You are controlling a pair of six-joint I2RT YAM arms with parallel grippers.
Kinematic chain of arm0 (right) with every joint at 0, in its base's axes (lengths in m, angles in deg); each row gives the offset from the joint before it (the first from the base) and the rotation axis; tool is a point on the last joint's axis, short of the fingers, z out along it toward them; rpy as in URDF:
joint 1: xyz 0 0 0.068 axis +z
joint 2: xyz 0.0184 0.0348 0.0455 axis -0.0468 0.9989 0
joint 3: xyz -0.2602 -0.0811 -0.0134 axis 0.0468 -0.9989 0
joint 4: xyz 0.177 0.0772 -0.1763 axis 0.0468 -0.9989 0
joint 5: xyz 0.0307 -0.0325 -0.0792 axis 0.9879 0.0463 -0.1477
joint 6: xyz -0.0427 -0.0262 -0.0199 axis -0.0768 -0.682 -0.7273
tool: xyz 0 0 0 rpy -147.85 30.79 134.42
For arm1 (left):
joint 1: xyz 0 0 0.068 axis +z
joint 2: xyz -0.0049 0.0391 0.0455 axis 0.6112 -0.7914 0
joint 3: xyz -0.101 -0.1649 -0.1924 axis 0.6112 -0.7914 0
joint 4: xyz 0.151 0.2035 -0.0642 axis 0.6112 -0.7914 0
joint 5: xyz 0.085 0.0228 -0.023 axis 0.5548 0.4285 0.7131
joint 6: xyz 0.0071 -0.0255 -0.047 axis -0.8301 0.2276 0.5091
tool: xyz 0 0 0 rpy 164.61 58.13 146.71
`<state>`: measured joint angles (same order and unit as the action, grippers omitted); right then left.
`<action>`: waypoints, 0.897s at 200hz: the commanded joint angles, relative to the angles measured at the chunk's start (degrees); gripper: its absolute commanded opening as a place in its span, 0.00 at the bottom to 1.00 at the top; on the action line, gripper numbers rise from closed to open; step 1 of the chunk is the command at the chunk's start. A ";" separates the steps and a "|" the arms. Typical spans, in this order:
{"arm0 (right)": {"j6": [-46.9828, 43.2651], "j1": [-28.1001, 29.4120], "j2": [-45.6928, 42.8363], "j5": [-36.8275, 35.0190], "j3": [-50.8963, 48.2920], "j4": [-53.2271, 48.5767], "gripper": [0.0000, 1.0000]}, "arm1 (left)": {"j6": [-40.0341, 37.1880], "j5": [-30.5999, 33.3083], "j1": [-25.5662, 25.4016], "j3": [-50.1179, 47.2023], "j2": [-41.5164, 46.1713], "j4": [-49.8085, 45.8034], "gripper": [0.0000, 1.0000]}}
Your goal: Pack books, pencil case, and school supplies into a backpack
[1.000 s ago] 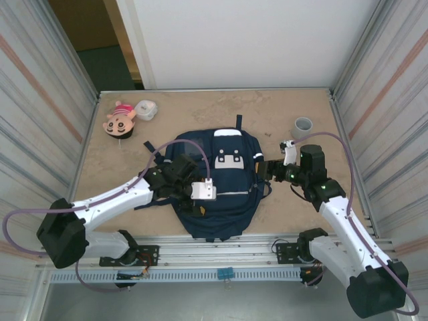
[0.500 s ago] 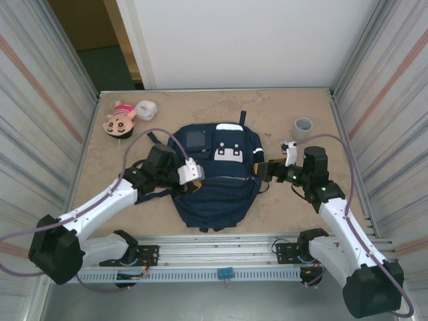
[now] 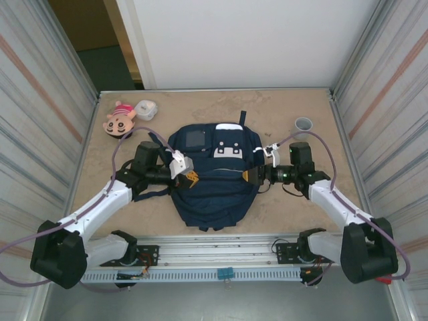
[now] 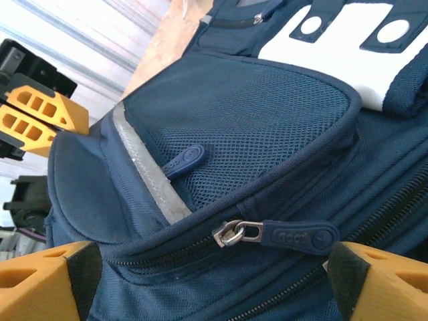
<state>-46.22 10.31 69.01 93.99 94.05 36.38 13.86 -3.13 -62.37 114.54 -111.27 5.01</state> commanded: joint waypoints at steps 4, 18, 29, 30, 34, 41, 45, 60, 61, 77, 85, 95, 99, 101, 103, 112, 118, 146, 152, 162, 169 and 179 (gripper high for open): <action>-0.64 0.54 2.19 3.37 2.95 3.39 0.89 | 1.61 -5.20 0.69 0.92 1.08 5.02 0.00; -0.70 0.56 3.50 4.31 3.29 4.54 0.90 | 1.67 -5.29 0.69 0.94 0.73 5.10 0.00; -1.05 0.63 4.65 5.12 3.76 5.03 0.90 | 1.69 -5.52 0.69 1.05 0.47 5.18 0.00; -1.11 0.63 4.74 5.15 3.82 5.05 0.90 | 1.70 -5.54 0.69 1.08 0.44 5.27 0.00; -1.35 0.63 5.10 5.37 4.08 5.09 0.90 | 1.75 -5.61 0.69 1.10 0.43 5.38 0.00; -1.75 0.63 5.81 5.45 4.53 5.07 0.90 | 1.92 -5.71 0.69 1.14 0.29 5.57 0.00; -1.92 0.63 6.27 5.51 4.70 5.11 0.90 | 1.96 -5.80 0.69 1.16 0.32 5.73 0.00; -2.56 0.67 7.78 6.99 5.74 5.07 0.90 | 2.18 -5.88 0.69 1.16 0.11 6.26 0.00; -2.56 0.65 7.93 7.14 5.82 4.98 0.90 | 2.21 -5.85 0.69 1.13 0.09 6.29 0.00; -3.47 0.63 9.51 9.41 7.30 3.08 0.87 | 2.36 -5.66 0.69 1.10 0.00 6.62 0.00; -4.37 0.63 9.92 10.27 7.96 1.20 0.86 | 2.45 -5.55 0.74 1.09 0.01 6.83 0.00; -5.61 0.63 10.11 10.82 8.52 -0.85 0.84 | 2.57 -5.42 0.79 1.13 -0.08 7.13 0.00; -6.05 0.63 10.13 11.04 8.70 -1.81 0.82 | 2.63 -5.38 0.86 1.12 -0.19 7.19 0.00; -6.43 0.63 10.10 11.26 8.82 -2.46 0.82 | 2.57 -5.38 0.82 1.10 -0.20 7.27 0.00; -6.74 0.63 10.05 11.38 8.91 -3.01 0.81 | 2.60 -5.33 0.84 1.14 -0.20 7.29 0.00; -7.86 0.63 9.69 11.65 9.36 -5.62 0.78 | 2.68 -5.21 0.95 1.28 -0.20 7.29 0.00; -8.56 0.63 9.36 11.82 9.70 -7.41 0.77 | 2.67 -5.06 1.03 1.34 -0.35 7.29 0.00; -10.48 0.64 6.30 11.18 10.34 -13.65 0.66 | 2.72 -4.06 1.52 1.32 -0.20 7.21 0.00; -10.44 0.63 5.52 11.01 10.42 -14.45 0.63 | 2.71 -3.93 1.64 1.27 -0.07 7.16 0.00; -10.31 0.63 4.15 10.73 10.85 -16.12 0.61 | 2.66 -3.88 1.90 1.27 -0.02 7.08 0.00; -10.21 0.63 3.18 10.29 11.13 -17.29 0.61 | 2.64 -3.88 2.01 1.29 0.11 7.03 0.00; -10.07 0.63 1.42 8.54 11.32 -18.67 0.64 | 2.69 -4.05 2.20 1.19 0.24 7.01 0.00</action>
<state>-54.70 10.49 74.65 101.47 102.94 24.57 15.43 -5.03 -61.23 114.54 -111.93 6.91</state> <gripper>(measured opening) 0.609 0.084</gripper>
